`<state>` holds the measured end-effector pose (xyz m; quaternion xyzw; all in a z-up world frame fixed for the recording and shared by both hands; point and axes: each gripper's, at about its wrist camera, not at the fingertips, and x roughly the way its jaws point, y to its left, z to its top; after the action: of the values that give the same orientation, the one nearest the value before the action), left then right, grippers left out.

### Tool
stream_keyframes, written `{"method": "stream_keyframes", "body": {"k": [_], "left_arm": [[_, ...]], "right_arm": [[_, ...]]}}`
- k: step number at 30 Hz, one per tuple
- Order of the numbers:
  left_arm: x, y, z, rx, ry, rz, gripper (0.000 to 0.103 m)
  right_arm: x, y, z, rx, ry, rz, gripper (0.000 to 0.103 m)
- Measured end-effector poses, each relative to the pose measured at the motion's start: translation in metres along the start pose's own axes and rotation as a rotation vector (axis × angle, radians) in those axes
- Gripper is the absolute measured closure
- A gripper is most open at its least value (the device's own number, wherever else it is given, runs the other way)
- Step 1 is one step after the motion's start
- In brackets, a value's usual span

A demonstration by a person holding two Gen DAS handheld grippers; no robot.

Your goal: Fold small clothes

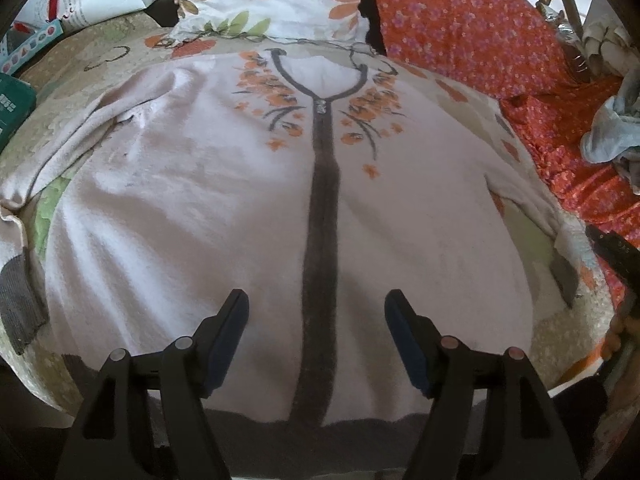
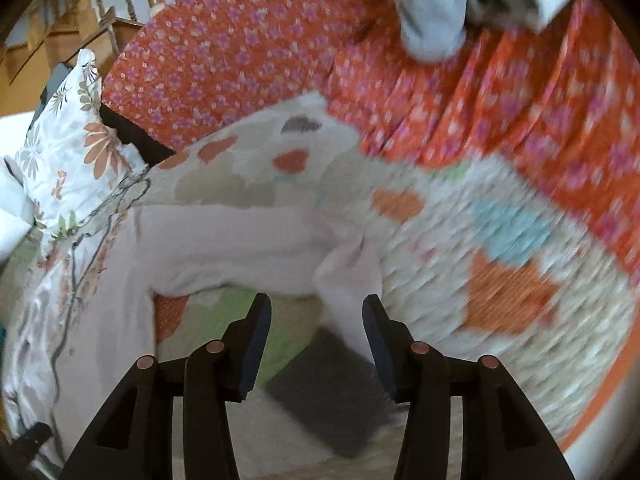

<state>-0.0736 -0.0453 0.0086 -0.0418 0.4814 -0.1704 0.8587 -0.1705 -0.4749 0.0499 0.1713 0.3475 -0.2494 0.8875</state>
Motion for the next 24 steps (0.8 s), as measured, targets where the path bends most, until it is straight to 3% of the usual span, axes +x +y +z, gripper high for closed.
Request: {"method": "stream_keyframes", "body": {"k": [5, 11, 14, 15, 16, 17, 21, 24], "left_arm": [[-0.003, -0.003, 0.001, 0.012, -0.009, -0.010, 0.032], [-0.001, 0.002, -0.002, -0.009, 0.006, 0.000, 0.031], [0.002, 0.005, -0.004, -0.012, 0.014, 0.007, 0.031], [0.002, 0.005, -0.004, -0.012, 0.012, 0.009, 0.031], [0.002, 0.005, -0.004, -0.011, 0.010, 0.010, 0.031], [0.002, 0.005, -0.004, -0.012, 0.008, 0.011, 0.031], [0.003, 0.010, -0.002, -0.030, 0.010, 0.009, 0.031], [0.003, 0.011, 0.000, -0.041, 0.014, -0.003, 0.031]], "right_arm": [[-0.006, -0.003, -0.001, -0.192, 0.074, -0.041, 0.044], [0.014, 0.034, -0.057, -0.441, 0.180, 0.041, 0.044], [0.029, 0.054, -0.078, -0.591, 0.157, -0.054, 0.044], [0.029, 0.054, -0.076, -0.578, 0.145, -0.044, 0.051], [0.031, 0.049, -0.070, -0.538, 0.162, -0.023, 0.080], [0.032, 0.044, -0.062, -0.496, 0.174, -0.023, 0.096], [0.021, 0.010, -0.020, -0.328, 0.109, -0.041, 0.100], [-0.001, -0.043, 0.025, -0.135, 0.019, -0.096, 0.100]]}}
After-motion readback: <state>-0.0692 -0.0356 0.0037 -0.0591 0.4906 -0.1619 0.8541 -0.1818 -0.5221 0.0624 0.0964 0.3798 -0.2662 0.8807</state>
